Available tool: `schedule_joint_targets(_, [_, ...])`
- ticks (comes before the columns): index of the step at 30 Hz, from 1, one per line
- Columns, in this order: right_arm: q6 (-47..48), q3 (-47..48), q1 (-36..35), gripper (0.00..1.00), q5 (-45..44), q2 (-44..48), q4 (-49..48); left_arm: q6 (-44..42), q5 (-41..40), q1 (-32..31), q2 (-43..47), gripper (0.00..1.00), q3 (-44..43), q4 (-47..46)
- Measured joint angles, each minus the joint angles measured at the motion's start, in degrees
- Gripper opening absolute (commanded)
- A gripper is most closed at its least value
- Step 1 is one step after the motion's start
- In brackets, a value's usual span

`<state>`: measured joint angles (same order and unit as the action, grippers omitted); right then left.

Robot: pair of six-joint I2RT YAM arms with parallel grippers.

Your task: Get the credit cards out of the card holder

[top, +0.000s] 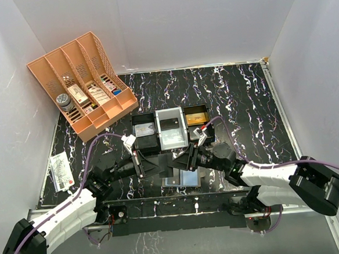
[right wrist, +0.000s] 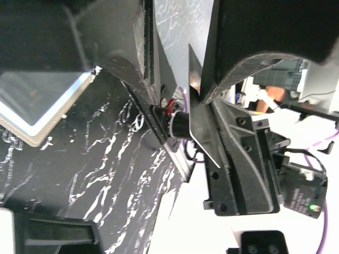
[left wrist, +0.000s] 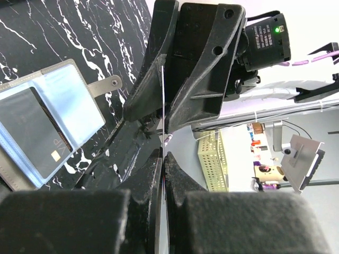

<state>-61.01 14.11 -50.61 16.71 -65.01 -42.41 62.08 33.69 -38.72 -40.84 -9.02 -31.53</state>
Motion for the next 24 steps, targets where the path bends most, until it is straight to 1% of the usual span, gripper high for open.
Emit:
schedule_joint_targets(3, [-0.9, -0.1, 0.3, 0.25, 2.4, -1.4, -3.6, 0.7, 1.0, 0.0, -0.3, 0.00, 0.7, -1.8])
schedule_joint_targets(6, [-1.4, -0.9, 0.5, 0.23, 4.5, -1.9, -7.3, 1.2, 2.2, 0.0, -0.8, 0.00, 0.7, -3.6])
schedule_joint_targets(9, [-1.5, -1.4, 0.9, 0.16, 6.8, -2.1, -10.2, 1.4, 3.0, 0.0, -0.9, 0.00, 0.7, -4.8])
schedule_joint_targets(16, [-2.4, -1.6, 1.2, 0.06, 10.3, -3.7, -15.2, 2.2, 3.6, 0.0, -0.9, 0.00, 0.7, -6.6])
schedule_joint_targets(17, [-2.6, -1.7, 1.2, 0.06, 10.5, -3.8, -15.6, 2.3, 3.8, 0.0, -1.0, 0.00, 0.7, -7.1])
schedule_joint_targets(21, [-3.5, -1.7, 1.2, 0.15, 11.1, -4.3, -17.2, 3.0, 5.1, 0.2, -2.2, 0.00, 0.9, -9.5])
schedule_joint_targets(23, [-3.8, -1.7, 1.2, 0.15, 11.4, -4.8, -17.8, 3.4, 5.9, 0.2, -3.2, 0.00, 0.9, -10.6])
schedule_joint_targets(24, [-3.9, -1.7, 1.2, 0.13, 11.4, -5.1, -18.0, 3.5, 6.1, 0.2, -3.5, 0.00, 0.9, -10.9])
